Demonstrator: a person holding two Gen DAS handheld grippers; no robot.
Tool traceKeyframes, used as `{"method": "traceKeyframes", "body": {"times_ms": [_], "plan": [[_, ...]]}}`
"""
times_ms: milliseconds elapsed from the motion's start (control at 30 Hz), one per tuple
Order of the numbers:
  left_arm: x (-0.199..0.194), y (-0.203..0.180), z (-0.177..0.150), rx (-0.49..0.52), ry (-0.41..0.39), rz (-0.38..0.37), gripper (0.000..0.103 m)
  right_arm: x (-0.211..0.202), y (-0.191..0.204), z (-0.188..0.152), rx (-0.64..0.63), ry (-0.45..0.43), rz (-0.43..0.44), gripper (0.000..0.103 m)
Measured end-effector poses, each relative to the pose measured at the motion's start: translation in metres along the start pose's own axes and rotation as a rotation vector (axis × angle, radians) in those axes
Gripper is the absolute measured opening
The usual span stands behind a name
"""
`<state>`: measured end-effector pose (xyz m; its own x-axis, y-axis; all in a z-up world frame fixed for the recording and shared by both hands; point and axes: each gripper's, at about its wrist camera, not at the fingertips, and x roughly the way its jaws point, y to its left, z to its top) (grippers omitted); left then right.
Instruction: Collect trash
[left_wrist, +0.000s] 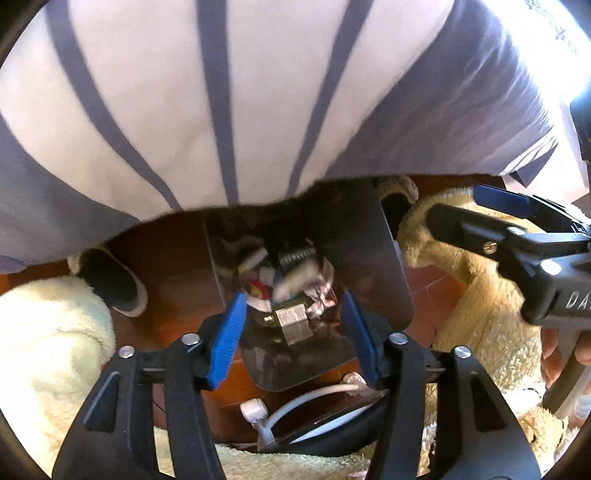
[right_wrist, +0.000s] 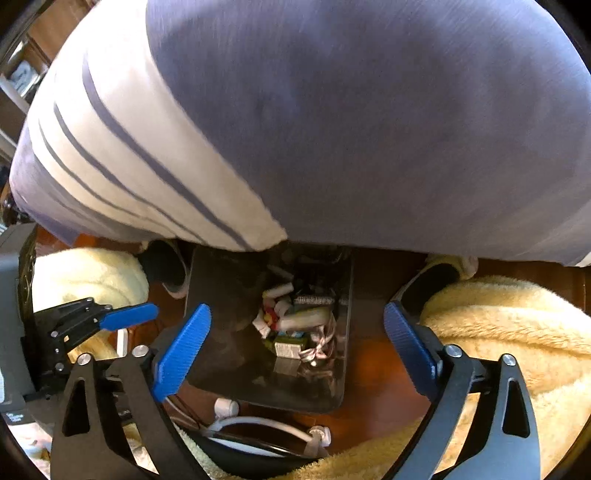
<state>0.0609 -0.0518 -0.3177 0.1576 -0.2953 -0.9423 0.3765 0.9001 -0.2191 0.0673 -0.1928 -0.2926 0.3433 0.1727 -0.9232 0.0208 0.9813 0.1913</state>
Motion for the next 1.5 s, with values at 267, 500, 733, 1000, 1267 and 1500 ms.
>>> {"method": "traceKeyframes", "body": {"times_ms": [267,500,733,1000,1267,1500], "plan": [[-0.081,-0.003,0.01,0.045,-0.201,0.114,0.087,-0.071,-0.002,0.008,-0.016,-0.175,-0.055,0.099],[-0.164,-0.015,0.014,0.075,-0.401,0.18,0.095,-0.137,0.007,0.014,-0.035,-0.34,-0.091,0.099],[-0.236,-0.025,0.011,0.057,-0.596,0.226,0.095,-0.201,0.015,0.016,-0.052,-0.504,-0.136,0.1],[-0.31,-0.042,0.011,0.016,-0.823,0.273,0.095,-0.287,0.019,0.02,-0.057,-0.747,-0.184,0.1],[-0.358,-0.045,-0.013,-0.037,-0.974,0.306,0.095,-0.339,0.01,-0.004,0.011,-0.939,-0.239,0.1],[-0.374,-0.048,-0.029,-0.038,-1.023,0.319,0.095,-0.352,0.009,-0.024,0.011,-0.986,-0.292,0.1]]}}
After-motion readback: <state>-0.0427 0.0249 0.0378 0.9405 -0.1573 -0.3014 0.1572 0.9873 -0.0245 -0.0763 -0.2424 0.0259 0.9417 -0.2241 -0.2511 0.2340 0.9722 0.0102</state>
